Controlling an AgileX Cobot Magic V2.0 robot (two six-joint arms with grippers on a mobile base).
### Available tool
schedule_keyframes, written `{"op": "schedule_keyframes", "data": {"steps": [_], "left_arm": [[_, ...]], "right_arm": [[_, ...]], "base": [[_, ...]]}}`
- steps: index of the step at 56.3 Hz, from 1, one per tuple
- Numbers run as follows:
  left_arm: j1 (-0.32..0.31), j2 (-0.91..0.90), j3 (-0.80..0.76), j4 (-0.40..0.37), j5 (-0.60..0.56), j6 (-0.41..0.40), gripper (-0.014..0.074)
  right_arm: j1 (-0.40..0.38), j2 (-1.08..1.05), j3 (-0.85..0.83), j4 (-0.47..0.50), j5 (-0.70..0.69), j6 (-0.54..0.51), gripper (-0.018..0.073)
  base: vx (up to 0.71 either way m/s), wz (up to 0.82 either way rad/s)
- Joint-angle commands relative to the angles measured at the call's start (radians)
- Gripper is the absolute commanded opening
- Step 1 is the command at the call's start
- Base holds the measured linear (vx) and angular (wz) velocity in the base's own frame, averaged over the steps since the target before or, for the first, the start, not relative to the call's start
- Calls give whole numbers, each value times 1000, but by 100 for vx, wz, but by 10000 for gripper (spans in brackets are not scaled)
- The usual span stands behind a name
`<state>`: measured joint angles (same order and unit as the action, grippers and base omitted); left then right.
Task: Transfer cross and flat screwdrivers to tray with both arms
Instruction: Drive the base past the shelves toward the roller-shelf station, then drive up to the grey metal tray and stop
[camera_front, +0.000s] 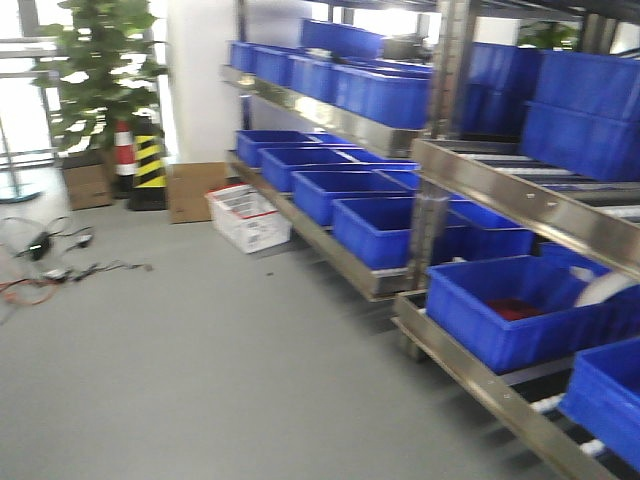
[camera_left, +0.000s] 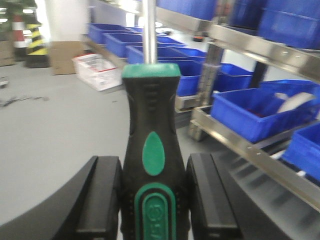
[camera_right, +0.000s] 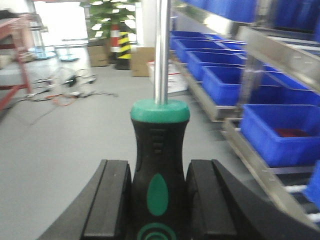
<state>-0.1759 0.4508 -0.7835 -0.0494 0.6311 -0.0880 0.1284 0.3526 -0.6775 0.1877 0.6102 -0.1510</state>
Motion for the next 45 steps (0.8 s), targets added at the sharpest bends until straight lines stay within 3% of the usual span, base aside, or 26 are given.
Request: {"op": "schedule_keyframes", "data": {"steps": [1, 45], "left_arm": [[-2, 11, -22, -9, -91, -3, 3], [-2, 11, -22, -9, -91, -3, 3]], "right_arm": [[-2, 10, -28, 5, -99, 0, -8], [-2, 10, -28, 5, -99, 0, -8]], "base": [[47, -65], [36, -71]]}}
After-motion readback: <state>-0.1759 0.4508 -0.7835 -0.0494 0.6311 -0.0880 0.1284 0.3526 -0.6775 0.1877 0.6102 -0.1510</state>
